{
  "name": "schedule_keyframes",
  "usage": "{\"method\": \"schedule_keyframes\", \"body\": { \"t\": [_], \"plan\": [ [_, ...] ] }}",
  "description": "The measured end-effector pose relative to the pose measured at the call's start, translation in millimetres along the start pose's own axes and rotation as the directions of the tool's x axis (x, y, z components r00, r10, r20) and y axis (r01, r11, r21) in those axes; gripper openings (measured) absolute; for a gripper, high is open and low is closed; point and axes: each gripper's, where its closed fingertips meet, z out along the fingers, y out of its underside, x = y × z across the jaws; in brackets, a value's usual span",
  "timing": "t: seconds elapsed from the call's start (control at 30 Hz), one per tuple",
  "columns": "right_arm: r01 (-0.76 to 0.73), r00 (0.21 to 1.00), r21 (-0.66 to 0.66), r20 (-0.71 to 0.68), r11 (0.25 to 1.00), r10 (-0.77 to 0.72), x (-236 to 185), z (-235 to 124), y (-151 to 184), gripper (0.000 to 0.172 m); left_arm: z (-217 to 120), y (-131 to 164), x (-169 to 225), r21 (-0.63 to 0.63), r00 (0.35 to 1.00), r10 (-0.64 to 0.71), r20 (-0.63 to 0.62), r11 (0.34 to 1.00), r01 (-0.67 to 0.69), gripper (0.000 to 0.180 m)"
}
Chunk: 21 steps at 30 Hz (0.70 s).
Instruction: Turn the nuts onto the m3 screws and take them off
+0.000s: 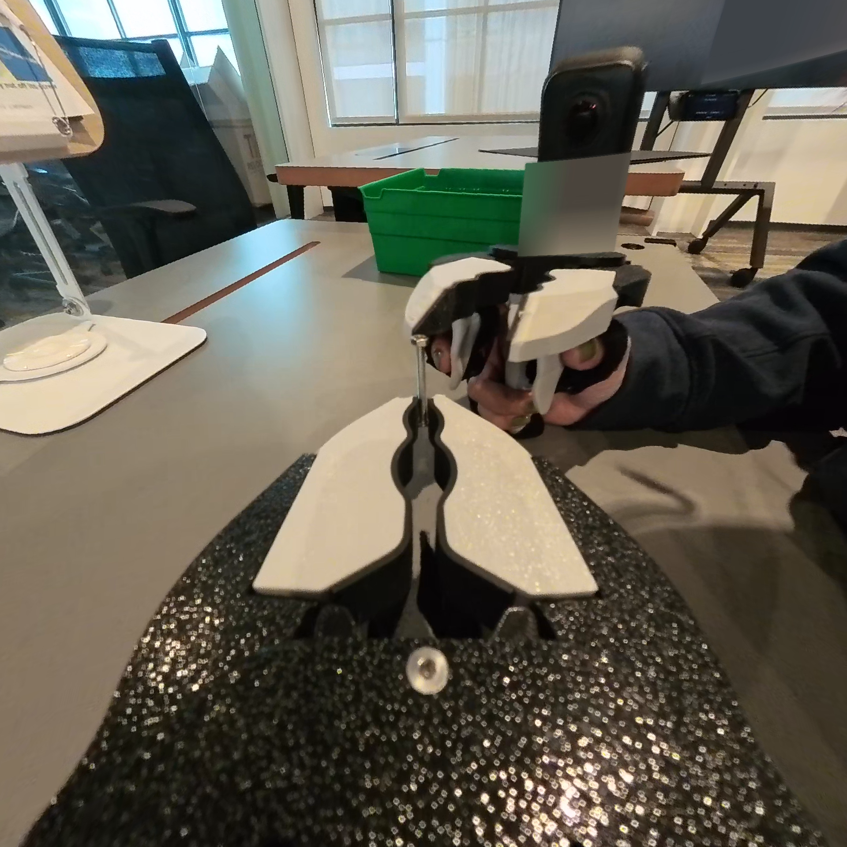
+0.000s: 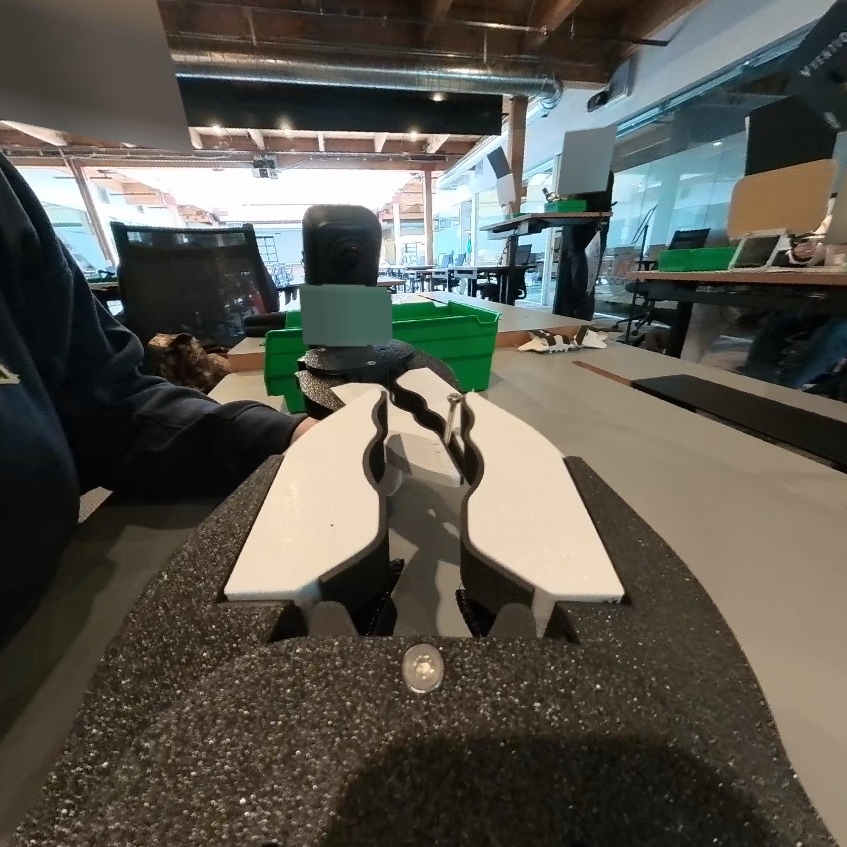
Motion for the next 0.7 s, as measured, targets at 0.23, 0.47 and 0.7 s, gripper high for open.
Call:
{"method": "schedule_keyframes", "body": {
  "t": [0.23,0.47,0.7],
  "plan": [
    [0.001,1.000,-0.002,-0.004,1.000,-0.001,0.4,0.1,0.3,0.028,0.7,1.5,-1.4,-0.012,1.000,-0.015,0.004,1.000,0.015,0.003],
    [-0.003,1.000,-0.007,-0.009,1.000,0.003,1.6,-1.3,0.5,0.023,0.6,1.8,-3.7,-0.014,0.999,-0.031,0.012,0.999,0.031,0.003],
    [0.019,0.999,-0.020,-0.045,1.000,-0.020,5.2,0.8,2.1,0.030,1.1,2.5,-2.8,-0.019,1.000,-0.029,0.006,0.999,0.029,0.003]
  ]
}}
